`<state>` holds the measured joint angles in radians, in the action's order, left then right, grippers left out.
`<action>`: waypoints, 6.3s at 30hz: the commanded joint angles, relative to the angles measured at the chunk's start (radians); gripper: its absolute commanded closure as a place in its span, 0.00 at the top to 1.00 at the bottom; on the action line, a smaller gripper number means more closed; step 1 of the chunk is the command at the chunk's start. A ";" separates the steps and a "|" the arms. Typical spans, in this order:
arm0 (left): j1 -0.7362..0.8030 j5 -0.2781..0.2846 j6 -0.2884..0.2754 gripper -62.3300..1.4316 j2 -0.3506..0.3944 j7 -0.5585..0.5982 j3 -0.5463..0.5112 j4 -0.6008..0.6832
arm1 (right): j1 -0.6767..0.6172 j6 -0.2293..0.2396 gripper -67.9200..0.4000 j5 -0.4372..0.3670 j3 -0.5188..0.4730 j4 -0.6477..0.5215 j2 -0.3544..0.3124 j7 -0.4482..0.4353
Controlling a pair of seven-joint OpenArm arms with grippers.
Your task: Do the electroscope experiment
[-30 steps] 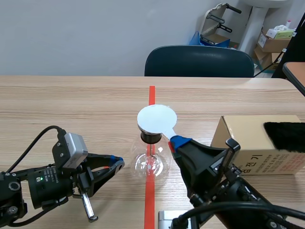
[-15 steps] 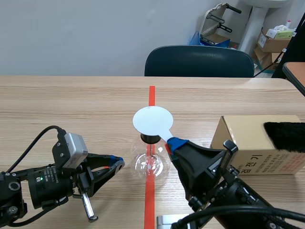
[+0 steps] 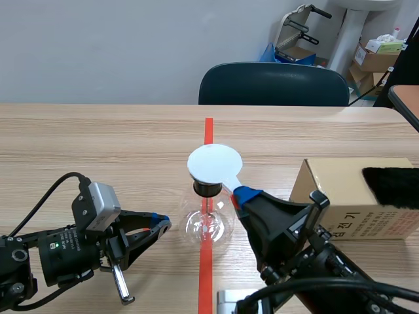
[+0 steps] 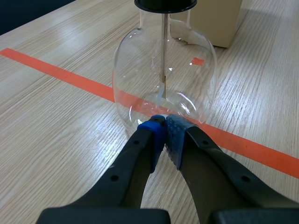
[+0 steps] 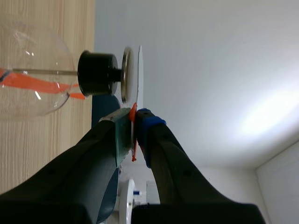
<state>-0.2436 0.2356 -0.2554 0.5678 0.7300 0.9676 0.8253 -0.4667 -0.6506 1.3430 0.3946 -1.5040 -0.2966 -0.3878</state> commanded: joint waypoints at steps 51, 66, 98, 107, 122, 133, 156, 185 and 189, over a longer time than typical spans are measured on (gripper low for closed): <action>-0.001 0.007 -0.001 0.06 0.000 0.014 -0.005 0.018 | -0.002 -0.014 0.02 -0.007 -0.003 -0.024 -0.011 0.573; -0.001 0.006 -0.001 0.06 0.000 0.014 -0.005 0.018 | -0.002 -0.014 0.02 -0.007 -0.003 -0.024 -0.011 0.573; 0.000 0.006 -0.001 0.06 0.000 0.014 -0.005 0.018 | -0.002 -0.014 0.02 -0.008 -0.003 -0.024 -0.011 0.452; 0.000 0.006 -0.001 0.06 -0.002 0.013 -0.005 0.018 | -0.002 -0.013 0.02 -0.005 -0.003 -0.024 -0.011 0.191; 0.000 0.006 -0.001 0.06 -0.002 0.013 -0.005 0.018 | -0.002 -0.014 0.02 -0.003 -0.003 -0.024 -0.011 -0.069; 0.000 0.006 -0.001 0.06 -0.002 0.013 -0.005 0.018 | -0.002 -0.014 0.02 -0.003 -0.003 -0.024 -0.011 -0.071; 0.000 0.006 -0.001 0.06 -0.002 0.003 -0.005 0.018 | -0.002 -0.014 0.02 -0.003 -0.003 -0.024 -0.011 -0.071; 0.000 0.006 0.003 0.06 -0.002 0.003 -0.005 0.018 | -0.002 -0.014 0.02 -0.003 -0.003 -0.024 -0.011 -0.071; 0.000 0.006 0.003 0.06 -0.002 0.003 -0.005 0.018 | -0.002 -0.014 0.02 -0.003 -0.003 -0.024 -0.011 -0.071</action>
<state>-0.2436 0.2356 -0.2550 0.5678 0.7155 0.9676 0.8253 -0.4667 -0.6506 1.3460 0.3946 -1.5040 -0.2966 -0.4633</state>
